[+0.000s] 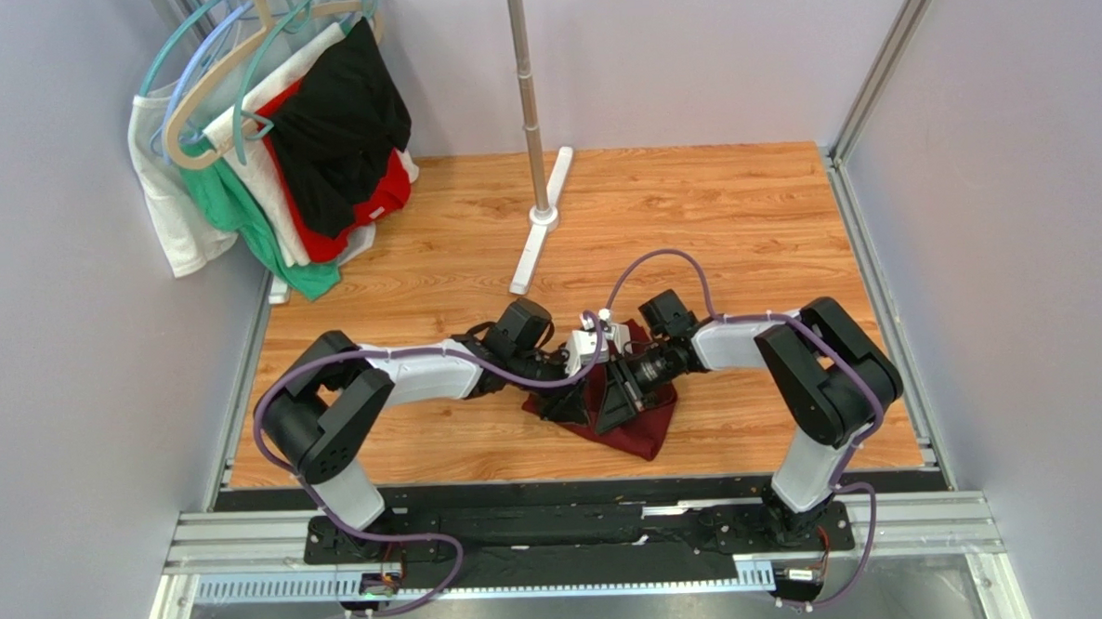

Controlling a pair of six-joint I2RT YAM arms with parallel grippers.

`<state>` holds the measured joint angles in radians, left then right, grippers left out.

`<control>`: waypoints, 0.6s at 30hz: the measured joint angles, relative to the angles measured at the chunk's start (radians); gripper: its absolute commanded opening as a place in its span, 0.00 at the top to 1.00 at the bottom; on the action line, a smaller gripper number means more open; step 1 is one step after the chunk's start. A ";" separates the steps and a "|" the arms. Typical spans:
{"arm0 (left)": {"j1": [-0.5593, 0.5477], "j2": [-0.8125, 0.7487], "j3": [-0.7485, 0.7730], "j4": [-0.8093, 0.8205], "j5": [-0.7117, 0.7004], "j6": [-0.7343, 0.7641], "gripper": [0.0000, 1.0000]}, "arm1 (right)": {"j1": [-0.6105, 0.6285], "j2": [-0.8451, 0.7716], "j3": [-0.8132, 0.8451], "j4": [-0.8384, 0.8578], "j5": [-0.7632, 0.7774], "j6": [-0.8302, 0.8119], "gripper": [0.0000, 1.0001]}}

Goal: Fold the napkin, place the utensils inside, and roll it up
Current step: Roll the napkin at the center of the board.

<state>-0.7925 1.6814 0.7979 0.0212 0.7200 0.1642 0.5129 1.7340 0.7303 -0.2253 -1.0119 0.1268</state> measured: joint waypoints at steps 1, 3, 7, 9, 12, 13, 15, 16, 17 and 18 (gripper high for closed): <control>0.000 0.001 0.003 -0.003 0.005 0.002 0.75 | 0.000 0.000 0.000 -0.001 0.002 -0.001 0.54; 0.000 0.007 0.011 -0.011 0.008 0.001 0.76 | -0.001 -0.007 0.000 -0.004 0.021 0.008 0.40; -0.001 0.036 0.033 -0.027 0.019 -0.001 0.79 | -0.013 -0.079 -0.002 -0.026 0.079 0.042 0.29; 0.000 0.038 0.037 -0.031 0.023 -0.001 0.79 | -0.027 -0.151 -0.012 -0.034 0.129 0.068 0.27; 0.001 0.045 0.051 -0.036 0.022 0.000 0.79 | -0.054 -0.278 -0.045 -0.077 0.220 0.111 0.27; 0.001 0.053 0.056 -0.043 0.026 0.000 0.79 | -0.063 -0.331 -0.053 -0.095 0.257 0.126 0.27; 0.002 0.071 0.074 -0.058 0.040 0.000 0.79 | -0.074 -0.447 -0.058 -0.129 0.338 0.151 0.27; 0.002 0.077 0.081 -0.064 0.046 -0.001 0.80 | -0.076 -0.500 -0.058 -0.142 0.373 0.163 0.27; 0.002 0.084 0.088 -0.069 0.051 -0.001 0.80 | -0.077 -0.556 -0.059 -0.151 0.409 0.173 0.27; 0.002 0.091 0.097 -0.075 0.059 -0.001 0.80 | -0.077 -0.619 -0.064 -0.159 0.448 0.186 0.27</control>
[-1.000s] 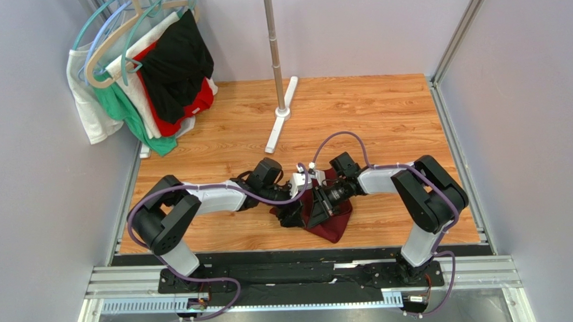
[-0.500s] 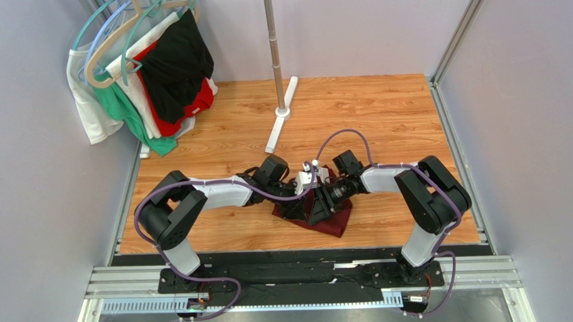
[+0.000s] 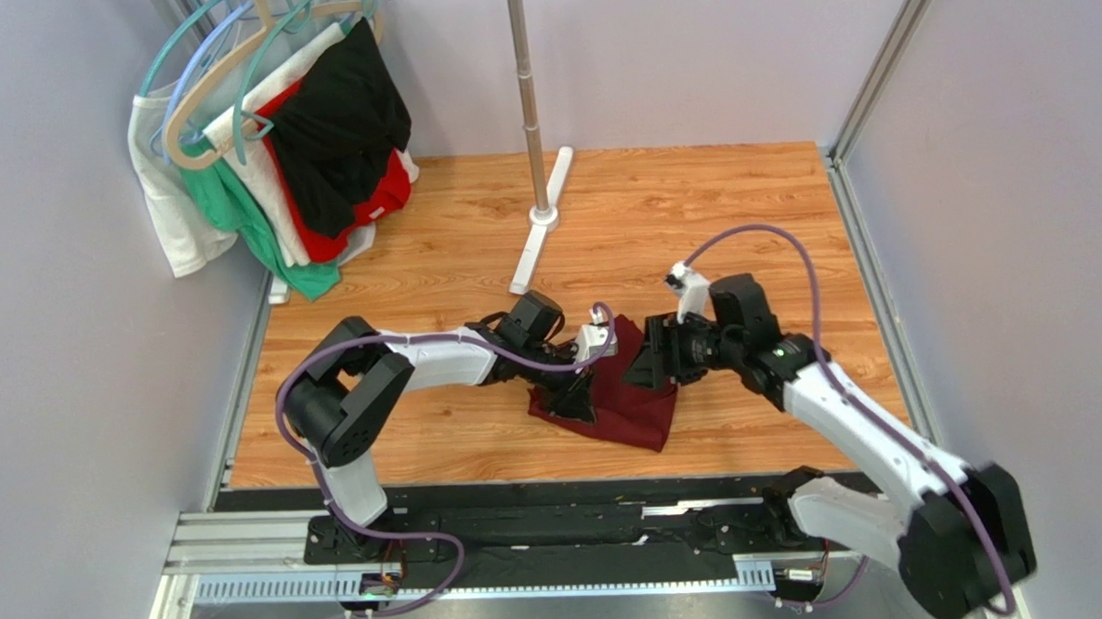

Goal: Fold the napkin, place the utensils inside, and roll it up
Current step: Roll the napkin at the center of the board.

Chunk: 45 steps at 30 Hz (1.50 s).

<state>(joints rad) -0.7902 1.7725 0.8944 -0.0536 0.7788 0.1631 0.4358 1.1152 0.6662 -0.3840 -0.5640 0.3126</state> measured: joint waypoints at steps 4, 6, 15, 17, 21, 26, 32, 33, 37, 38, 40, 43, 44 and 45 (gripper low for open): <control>0.003 0.013 0.014 -0.014 0.017 0.000 0.80 | 0.000 -0.241 -0.049 -0.011 0.118 0.044 0.27; 0.011 0.017 0.015 -0.015 0.031 -0.001 0.80 | 0.009 -0.339 -0.091 -0.015 0.159 0.055 0.27; 0.052 0.080 0.098 -0.138 0.105 0.003 0.81 | 0.436 -0.362 -0.124 -0.013 0.441 0.003 0.27; 0.059 0.100 0.127 -0.183 0.119 0.006 0.81 | 0.537 -0.266 -0.112 -0.004 0.517 -0.019 0.27; 0.065 0.125 0.169 -0.260 0.134 0.021 0.82 | 0.668 -0.090 -0.091 0.009 0.647 -0.062 0.27; 0.068 0.145 0.195 -0.324 0.156 0.027 0.83 | 0.690 -0.013 -0.084 0.038 0.738 -0.109 0.27; 0.071 0.156 0.216 -0.386 0.161 0.035 0.83 | 0.690 -0.002 -0.080 0.053 0.766 -0.153 0.28; 0.071 0.158 0.218 -0.393 0.162 0.037 0.83 | 0.690 -0.001 -0.080 0.053 0.764 -0.154 0.29; 0.071 0.164 0.230 -0.421 0.162 0.043 0.84 | 0.690 0.037 -0.080 0.067 0.748 -0.156 0.31; 0.071 0.166 0.232 -0.427 0.162 0.045 0.85 | 0.690 0.051 -0.080 0.069 0.741 -0.156 0.33; 0.071 0.166 0.233 -0.434 0.163 0.045 0.85 | 0.690 0.074 -0.080 0.069 0.727 -0.156 0.36; 0.071 0.167 0.237 -0.445 0.163 0.048 0.85 | 0.689 0.091 -0.080 0.075 0.711 -0.156 0.43; 0.071 0.167 0.237 -0.446 0.162 0.049 0.85 | 0.689 0.097 -0.080 0.078 0.709 -0.155 0.50; 0.071 0.168 0.238 -0.448 0.162 0.049 0.85 | 0.688 0.104 -0.080 0.082 0.706 -0.153 0.54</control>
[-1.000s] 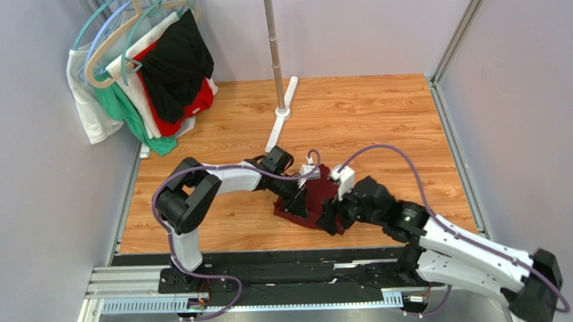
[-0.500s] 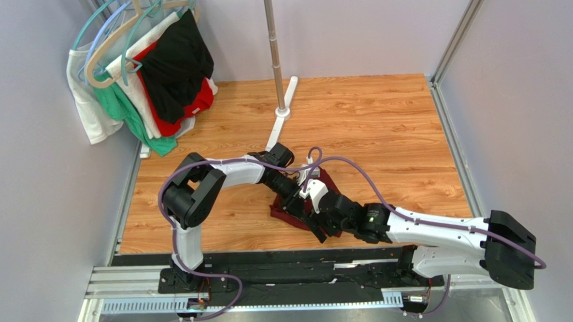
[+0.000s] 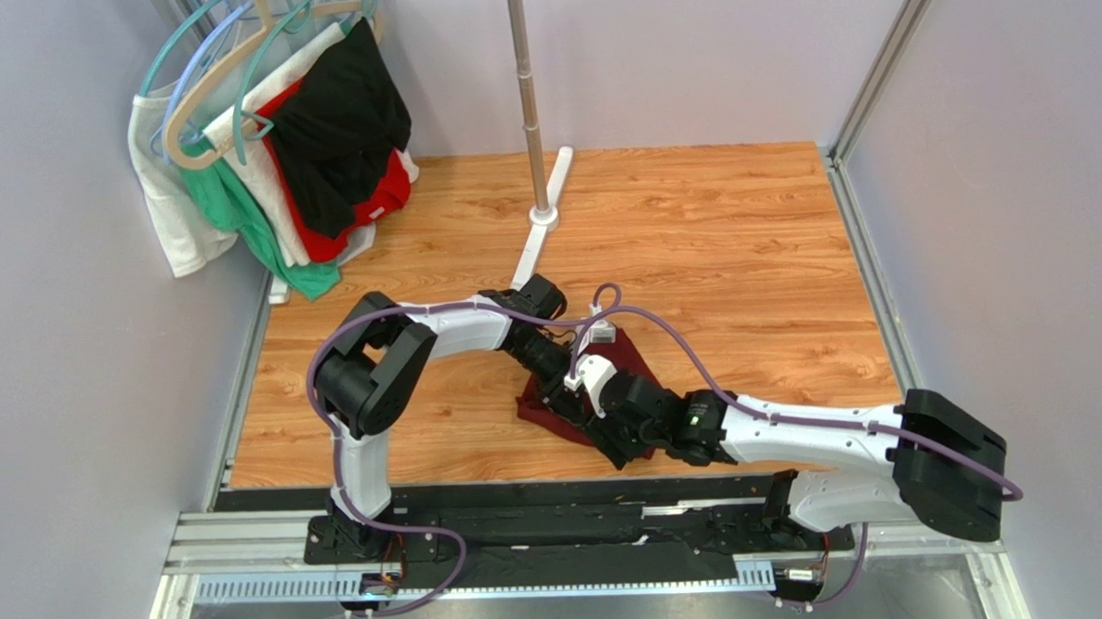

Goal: Fold the napkin, place the utensils inside, and roll it up
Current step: Roll the napkin at the center of the board.

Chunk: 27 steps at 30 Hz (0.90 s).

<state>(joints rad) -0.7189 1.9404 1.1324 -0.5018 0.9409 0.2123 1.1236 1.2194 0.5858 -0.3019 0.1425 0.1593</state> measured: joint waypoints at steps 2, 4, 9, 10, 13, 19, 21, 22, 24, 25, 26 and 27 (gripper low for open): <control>0.000 0.001 0.001 -0.004 0.000 0.000 0.85 | -0.007 0.019 0.000 0.008 -0.008 0.002 0.60; 0.001 0.001 0.001 -0.006 0.000 0.000 0.85 | -0.017 0.035 0.000 0.013 -0.018 0.005 0.66; 0.008 0.001 0.001 -0.002 -0.007 0.000 0.61 | -0.043 0.056 0.004 0.034 -0.045 0.008 1.00; 0.014 0.001 0.002 0.000 -0.009 -0.003 0.56 | -0.045 0.053 0.008 0.041 -0.047 0.011 1.00; 0.030 0.001 -0.002 0.006 -0.017 -0.013 0.29 | -0.058 0.056 0.008 0.055 -0.063 0.024 1.00; 0.074 -0.072 -0.057 0.089 -0.008 -0.095 0.13 | -0.101 0.056 0.000 0.081 -0.122 0.036 1.00; 0.104 -0.093 -0.064 0.118 -0.013 -0.116 0.12 | -0.113 0.063 0.000 0.088 -0.142 0.038 1.00; 0.116 -0.099 -0.064 0.133 -0.014 -0.123 0.12 | -0.117 0.068 0.000 0.094 -0.150 0.039 1.00; 0.138 -0.107 -0.064 0.156 -0.021 -0.140 0.12 | -0.121 0.076 0.000 0.108 -0.161 0.045 1.00; 0.148 -0.109 -0.065 0.169 -0.031 -0.150 0.12 | -0.123 0.079 0.000 0.113 -0.167 0.047 1.00; 0.153 -0.112 -0.067 0.180 -0.039 -0.160 0.12 | -0.126 0.081 0.000 0.119 -0.173 0.051 1.00; 0.159 -0.118 -0.076 0.202 -0.052 -0.172 0.12 | -0.129 0.084 0.000 0.123 -0.180 0.055 1.00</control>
<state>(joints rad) -0.5602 1.8225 1.0569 -0.2996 0.8890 0.0399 0.9947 1.3029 0.5861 -0.1787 -0.0376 0.2138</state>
